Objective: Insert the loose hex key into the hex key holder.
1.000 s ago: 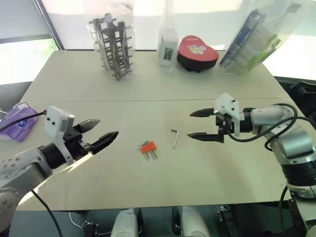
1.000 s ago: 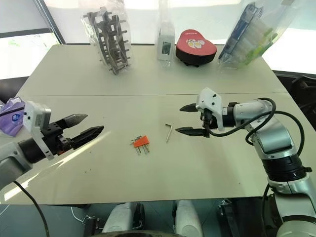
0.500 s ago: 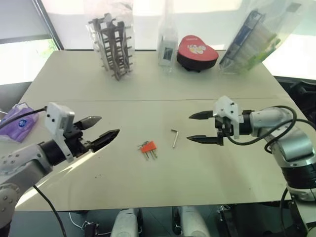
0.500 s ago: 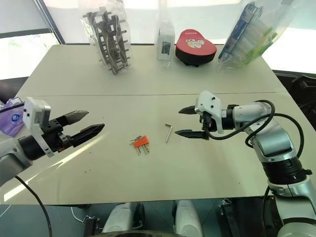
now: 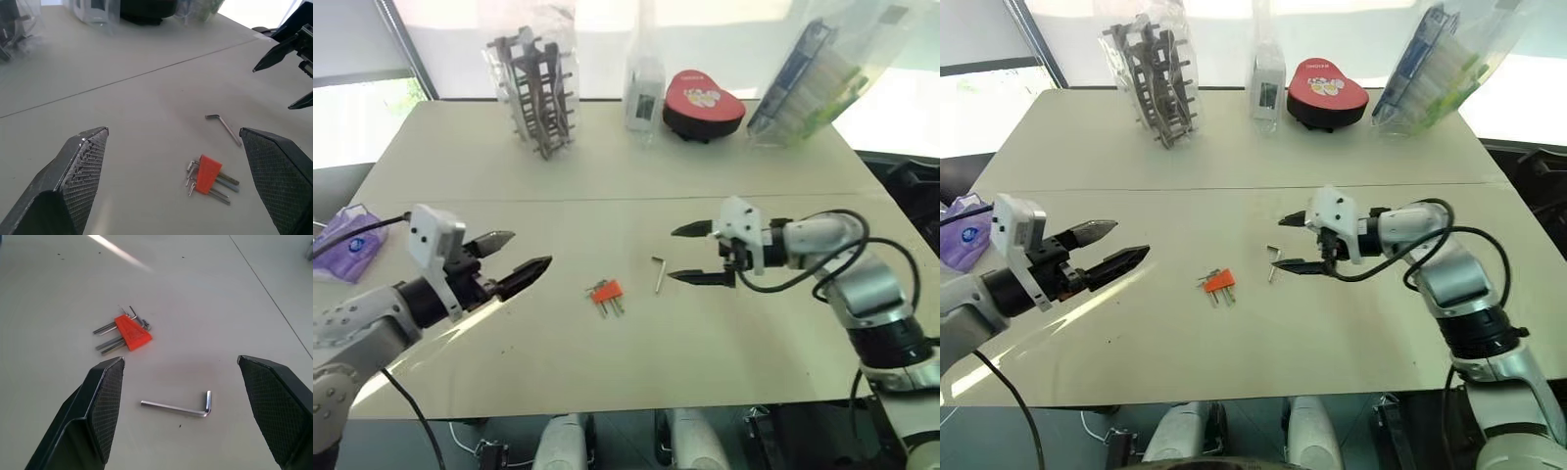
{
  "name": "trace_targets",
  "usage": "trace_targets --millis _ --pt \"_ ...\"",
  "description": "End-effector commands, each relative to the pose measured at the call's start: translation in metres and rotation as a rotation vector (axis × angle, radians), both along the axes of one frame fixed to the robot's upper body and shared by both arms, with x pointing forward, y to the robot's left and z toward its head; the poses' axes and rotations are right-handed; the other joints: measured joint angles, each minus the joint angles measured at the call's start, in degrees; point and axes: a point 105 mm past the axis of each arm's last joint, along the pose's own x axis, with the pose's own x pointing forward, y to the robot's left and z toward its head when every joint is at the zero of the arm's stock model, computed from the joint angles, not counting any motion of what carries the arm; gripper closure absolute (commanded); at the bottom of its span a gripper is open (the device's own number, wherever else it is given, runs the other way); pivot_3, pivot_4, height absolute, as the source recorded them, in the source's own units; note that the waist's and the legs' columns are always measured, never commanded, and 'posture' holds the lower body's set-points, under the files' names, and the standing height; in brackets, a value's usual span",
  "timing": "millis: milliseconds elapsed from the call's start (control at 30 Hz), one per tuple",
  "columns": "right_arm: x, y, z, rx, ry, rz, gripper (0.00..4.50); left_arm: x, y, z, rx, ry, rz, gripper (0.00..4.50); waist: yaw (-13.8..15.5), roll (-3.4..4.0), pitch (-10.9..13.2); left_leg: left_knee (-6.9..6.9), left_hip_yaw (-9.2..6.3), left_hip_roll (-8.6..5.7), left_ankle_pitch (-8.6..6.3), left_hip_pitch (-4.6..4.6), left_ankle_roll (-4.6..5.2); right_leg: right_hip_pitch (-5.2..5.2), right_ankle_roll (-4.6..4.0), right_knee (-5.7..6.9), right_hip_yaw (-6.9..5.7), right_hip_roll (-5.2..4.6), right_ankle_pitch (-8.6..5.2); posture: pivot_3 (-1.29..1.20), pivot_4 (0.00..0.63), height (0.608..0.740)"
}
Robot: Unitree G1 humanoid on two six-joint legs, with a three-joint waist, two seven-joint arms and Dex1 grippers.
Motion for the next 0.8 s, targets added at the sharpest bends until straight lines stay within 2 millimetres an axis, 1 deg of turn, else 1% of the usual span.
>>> trace_targets --millis 33,133,233,400,500,667,800 --pt "0.008 0.011 -0.005 -0.052 -0.080 0.030 0.69 -0.001 -0.003 0.006 0.004 -0.044 -0.003 0.00 0.04 0.01 0.01 0.00 0.00 0.00 0.05 0.00 -0.09 0.00 0.00 0.00 -0.01 0.00 0.00 0.00 0.150 0.740" --pt "0.017 0.026 -0.022 -0.114 -0.117 0.070 0.69 -0.001 -0.003 0.006 0.009 -0.046 0.008 0.00 0.00 0.01 0.01 0.00 0.01 0.00 0.08 0.00 -0.14 0.00 0.00 0.00 -0.01 0.00 0.00 0.00 0.150 0.740" --pt "0.022 0.034 -0.033 -0.164 -0.148 0.103 0.69 -0.002 -0.002 0.005 0.020 -0.046 0.017 0.00 -0.05 0.02 0.01 -0.01 0.00 0.00 0.13 0.00 -0.22 0.00 0.00 0.01 -0.01 0.00 0.00 0.00 0.150 0.740" --pt "0.023 0.046 -0.044 -0.186 -0.160 0.151 0.69 -0.003 0.001 0.005 0.024 -0.053 0.044 0.00 -0.03 0.02 0.01 -0.01 0.00 0.00 0.14 -0.01 -0.24 0.01 0.00 0.01 -0.02 0.00 0.00 0.00 0.150 0.740" --pt "0.020 0.053 -0.054 -0.210 -0.162 0.191 0.69 -0.007 -0.001 0.007 0.025 -0.058 0.056 0.00 -0.12 0.02 0.01 -0.01 -0.01 0.00 0.15 -0.01 -0.26 0.01 0.01 0.01 -0.02 -0.01 0.00 0.00 0.150 0.740" --pt "0.015 0.060 -0.060 -0.197 -0.143 0.225 0.69 -0.007 0.002 0.011 0.024 -0.061 0.075 0.00 -0.09 0.02 0.01 -0.01 -0.05 0.01 0.17 0.00 -0.30 0.01 0.01 0.04 -0.03 -0.01 0.00 0.00 0.150 0.740" --pt "0.014 0.070 -0.062 -0.176 -0.125 0.242 0.69 -0.005 0.003 0.007 0.022 -0.053 0.085 0.00 -0.16 0.03 0.02 -0.01 -0.05 0.01 0.17 0.00 -0.31 0.01 0.01 0.04 -0.05 0.00 0.00 0.00 0.150 0.740"
